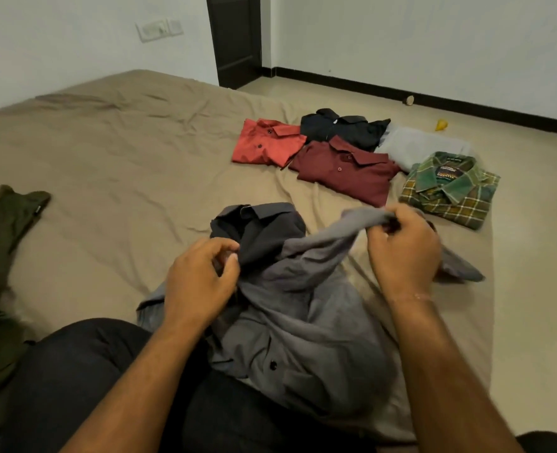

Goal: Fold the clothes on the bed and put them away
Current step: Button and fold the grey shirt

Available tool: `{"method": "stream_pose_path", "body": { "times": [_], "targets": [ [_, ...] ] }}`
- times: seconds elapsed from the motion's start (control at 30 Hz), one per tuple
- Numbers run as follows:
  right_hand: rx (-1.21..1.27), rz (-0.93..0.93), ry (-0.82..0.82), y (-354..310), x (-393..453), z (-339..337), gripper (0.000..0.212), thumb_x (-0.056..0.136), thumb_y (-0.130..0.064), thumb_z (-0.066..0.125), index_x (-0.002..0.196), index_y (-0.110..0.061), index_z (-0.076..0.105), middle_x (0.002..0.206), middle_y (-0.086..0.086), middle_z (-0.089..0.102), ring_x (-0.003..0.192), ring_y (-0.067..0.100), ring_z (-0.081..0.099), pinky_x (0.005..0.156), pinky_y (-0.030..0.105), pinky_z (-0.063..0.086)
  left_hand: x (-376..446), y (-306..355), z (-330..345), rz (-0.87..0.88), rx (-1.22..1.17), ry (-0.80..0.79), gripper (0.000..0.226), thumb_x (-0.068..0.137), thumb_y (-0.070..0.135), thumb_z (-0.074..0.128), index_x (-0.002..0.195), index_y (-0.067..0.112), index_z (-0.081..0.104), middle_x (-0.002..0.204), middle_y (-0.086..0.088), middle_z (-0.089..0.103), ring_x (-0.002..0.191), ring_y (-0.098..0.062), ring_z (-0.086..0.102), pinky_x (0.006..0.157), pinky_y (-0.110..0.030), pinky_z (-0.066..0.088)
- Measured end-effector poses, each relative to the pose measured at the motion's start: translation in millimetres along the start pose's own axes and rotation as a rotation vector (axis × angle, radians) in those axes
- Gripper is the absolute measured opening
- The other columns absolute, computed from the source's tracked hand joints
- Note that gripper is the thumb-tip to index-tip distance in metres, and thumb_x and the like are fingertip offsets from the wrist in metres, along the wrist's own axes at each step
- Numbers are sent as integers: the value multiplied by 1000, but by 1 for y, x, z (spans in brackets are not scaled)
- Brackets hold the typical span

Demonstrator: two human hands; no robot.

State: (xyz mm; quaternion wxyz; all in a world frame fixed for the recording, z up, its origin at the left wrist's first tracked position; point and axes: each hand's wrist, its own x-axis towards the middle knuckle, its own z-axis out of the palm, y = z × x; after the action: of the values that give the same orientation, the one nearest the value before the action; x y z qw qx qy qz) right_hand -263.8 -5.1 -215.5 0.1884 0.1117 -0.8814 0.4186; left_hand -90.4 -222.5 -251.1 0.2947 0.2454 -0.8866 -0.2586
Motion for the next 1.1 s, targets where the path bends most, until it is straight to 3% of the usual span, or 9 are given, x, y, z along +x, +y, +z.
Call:
{"method": "stream_pose_path", "body": {
  "times": [0.1, 0.2, 0.27, 0.47, 0.57, 0.73, 0.83, 1.0, 1.1],
  "targets": [
    [146, -240, -73, -66, 23, 27, 15, 91, -26, 59, 98, -21, 71, 96, 0, 73, 91, 22, 66, 78, 40, 54, -2, 18, -3, 407, -240, -7, 15, 93, 12, 65, 99, 15, 78, 86, 5, 69, 74, -9, 62, 69, -27, 50],
    [377, -557, -582, -119, 31, 50, 49, 91, -6, 62, 139, -17, 61, 134, 0, 65, 125, 16, 61, 108, 38, 49, -6, 30, 9, 649, -293, -114, 16, 92, 3, 65, 100, 6, 79, 99, -4, 73, 89, -21, 66, 82, -31, 50],
    [429, -586, -820, -120, 19, 52, 65, 94, 1, 61, 154, -18, 43, 141, -1, 58, 129, 12, 58, 105, 22, 49, -6, 29, 19, 705, -281, -144, 20, 91, -1, 62, 102, 4, 78, 107, -7, 73, 97, -26, 66, 88, -37, 51],
    [311, -303, -456, -2, -52, 12, 19, 98, -11, 66, 113, -23, 70, 88, -9, 70, 78, 11, 66, 68, 29, 53, 5, 14, 33, 529, -222, -20, 24, 85, -6, 61, 101, 5, 76, 104, -5, 74, 99, -26, 66, 94, -38, 51],
    [184, -188, -501, 52, -90, -8, 2, 92, -28, 74, 94, -29, 73, 80, -9, 70, 70, 11, 65, 67, 36, 54, 8, 4, 41, 480, -182, -298, 19, 91, 11, 65, 106, 16, 76, 103, 5, 74, 97, -16, 65, 89, -38, 53],
    [-117, -338, -845, 69, -106, -17, 28, 81, -60, 57, 87, -34, 66, 75, -16, 61, 68, 3, 55, 64, 25, 45, 11, -3, 33, 477, -46, -776, 40, 86, 62, 68, 109, 30, 78, 103, 15, 72, 99, -4, 63, 89, -34, 55],
    [7, -236, -758, 70, -103, -14, 21, 87, -45, 61, 85, -26, 69, 69, -11, 64, 64, 1, 56, 62, 26, 43, 10, -6, 22, 472, 33, -572, 28, 90, 46, 64, 97, 23, 79, 94, 5, 72, 91, -17, 66, 82, -42, 56],
    [900, 463, -761, 8, -80, -33, 10, 95, -13, 67, 91, -4, 69, 91, 18, 75, 84, 25, 68, 81, 38, 57, 7, 20, -13, 376, -111, -129, 12, 96, 21, 62, 101, 17, 73, 94, 7, 73, 87, -9, 65, 78, -23, 47],
    [758, 123, -752, -34, -34, -63, 10, 83, -16, 79, 82, -9, 71, 80, 7, 74, 71, 17, 66, 68, 28, 57, 42, 51, -49, 431, -85, -69, 10, 97, 24, 62, 101, 22, 72, 90, 9, 73, 82, -7, 65, 73, -22, 45]
  ]
}}
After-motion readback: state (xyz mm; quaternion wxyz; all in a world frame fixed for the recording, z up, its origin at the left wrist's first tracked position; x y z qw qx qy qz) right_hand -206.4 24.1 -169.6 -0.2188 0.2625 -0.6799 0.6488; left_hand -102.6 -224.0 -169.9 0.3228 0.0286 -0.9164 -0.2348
